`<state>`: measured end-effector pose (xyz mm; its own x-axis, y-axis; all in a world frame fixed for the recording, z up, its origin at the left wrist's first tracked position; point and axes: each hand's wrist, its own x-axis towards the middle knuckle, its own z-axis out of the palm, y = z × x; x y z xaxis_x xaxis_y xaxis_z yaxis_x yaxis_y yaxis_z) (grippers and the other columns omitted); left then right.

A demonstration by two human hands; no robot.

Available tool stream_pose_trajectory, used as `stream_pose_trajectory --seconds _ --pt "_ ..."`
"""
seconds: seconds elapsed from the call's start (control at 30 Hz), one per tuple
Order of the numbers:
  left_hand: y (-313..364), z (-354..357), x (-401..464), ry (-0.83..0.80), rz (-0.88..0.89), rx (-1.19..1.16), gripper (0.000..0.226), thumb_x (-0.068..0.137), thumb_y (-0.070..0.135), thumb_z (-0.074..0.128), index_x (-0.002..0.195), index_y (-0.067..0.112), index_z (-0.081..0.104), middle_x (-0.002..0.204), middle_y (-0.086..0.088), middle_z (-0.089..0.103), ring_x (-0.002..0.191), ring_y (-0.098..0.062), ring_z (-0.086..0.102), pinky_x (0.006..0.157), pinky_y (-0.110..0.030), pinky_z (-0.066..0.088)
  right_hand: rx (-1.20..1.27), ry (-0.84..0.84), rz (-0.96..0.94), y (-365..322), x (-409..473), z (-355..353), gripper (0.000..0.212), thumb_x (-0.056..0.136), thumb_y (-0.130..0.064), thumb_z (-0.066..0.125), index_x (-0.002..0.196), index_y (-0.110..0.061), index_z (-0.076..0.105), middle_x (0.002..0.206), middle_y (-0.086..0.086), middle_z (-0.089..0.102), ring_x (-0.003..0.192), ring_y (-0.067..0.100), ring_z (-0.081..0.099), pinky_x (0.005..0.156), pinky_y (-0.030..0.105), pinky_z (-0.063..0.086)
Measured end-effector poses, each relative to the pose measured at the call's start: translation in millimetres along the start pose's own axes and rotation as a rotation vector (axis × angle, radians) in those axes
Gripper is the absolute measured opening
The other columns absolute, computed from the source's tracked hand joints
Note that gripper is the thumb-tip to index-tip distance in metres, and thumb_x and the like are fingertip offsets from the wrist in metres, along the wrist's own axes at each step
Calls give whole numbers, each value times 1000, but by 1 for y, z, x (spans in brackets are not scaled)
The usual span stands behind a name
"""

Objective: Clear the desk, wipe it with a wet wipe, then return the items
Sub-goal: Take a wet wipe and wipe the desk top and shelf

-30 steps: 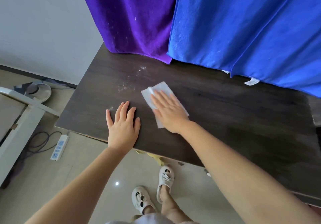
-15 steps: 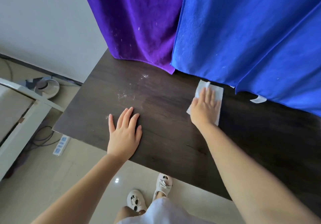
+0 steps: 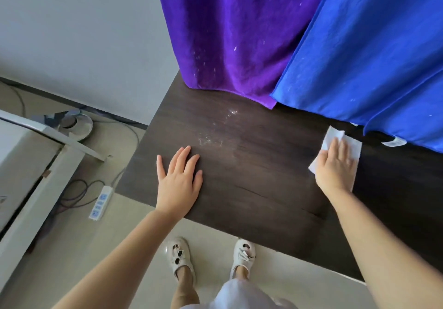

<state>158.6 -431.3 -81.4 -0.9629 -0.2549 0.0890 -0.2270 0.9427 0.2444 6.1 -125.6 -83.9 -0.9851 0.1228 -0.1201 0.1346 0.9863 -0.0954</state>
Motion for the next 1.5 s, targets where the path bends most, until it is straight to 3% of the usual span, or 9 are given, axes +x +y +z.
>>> stream_pose_trajectory --seconds 0.13,0.23,0.37,0.53,0.77,0.9,1.2,1.37,1.5 --pt "-44 -13 11 -50 26 2 46 91 35 31 119 10 57 134 -11 52 128 -26 43 107 -60 18 78 -39 186 -85 -18 3 53 99 -27 17 147 -7 11 158 11 6 146 25 3 117 49 7" --pt "-68 -18 18 -88 52 11 46 92 36 30 121 12 56 135 -11 51 129 -26 42 109 -58 12 38 -56 -94 -172 -26 23 50 98 -26 22 145 -9 22 158 12 6 146 29 1 116 52 4" --pt "-87 -23 24 -118 43 -50 50 92 39 26 125 14 53 140 -11 45 133 -27 37 111 -53 10 50 -93 -334 -276 -47 35 56 100 -31 21 148 -11 3 159 8 -2 146 22 -6 117 45 -7" --pt "-92 -27 28 -108 88 -130 49 91 36 31 122 8 56 137 -16 48 129 -33 42 107 -45 28 -44 -162 -703 -266 -49 23 53 101 -31 17 148 -17 -3 159 0 -8 146 16 -7 118 37 -6" --pt "-92 -26 33 -92 72 -189 44 90 34 34 118 8 58 135 -14 50 126 -32 45 101 -41 38 -37 -59 -69 -118 -32 10 57 95 -31 9 147 -9 18 158 9 12 146 23 7 118 45 9" --pt "-94 -24 32 -83 74 -196 43 91 33 35 117 8 58 135 -14 51 127 -31 45 102 -42 38 65 -52 206 -144 -32 7 53 99 -27 17 148 -7 9 158 11 9 146 23 6 118 47 7" --pt "-95 -27 31 -87 44 -300 44 94 32 35 129 10 49 140 -11 46 130 -27 41 106 -34 28 -18 -129 -496 -339 -6 26 54 100 -31 18 148 -11 2 159 7 2 147 19 0 119 43 0" --pt "-96 -44 29 -97 -379 -777 46 99 28 33 143 19 28 147 4 35 134 -10 33 102 -21 25 -86 -240 -679 -341 -43 28 54 101 -31 14 148 -14 -6 159 3 -9 146 16 -10 119 40 -6" --pt "-108 -51 33 -195 -701 -1304 51 99 45 19 140 20 36 134 1 51 123 -8 45 100 -22 28 -115 -281 -834 -318 -108 29 55 101 -31 15 147 -15 -9 158 2 -13 145 16 -14 115 36 -13"
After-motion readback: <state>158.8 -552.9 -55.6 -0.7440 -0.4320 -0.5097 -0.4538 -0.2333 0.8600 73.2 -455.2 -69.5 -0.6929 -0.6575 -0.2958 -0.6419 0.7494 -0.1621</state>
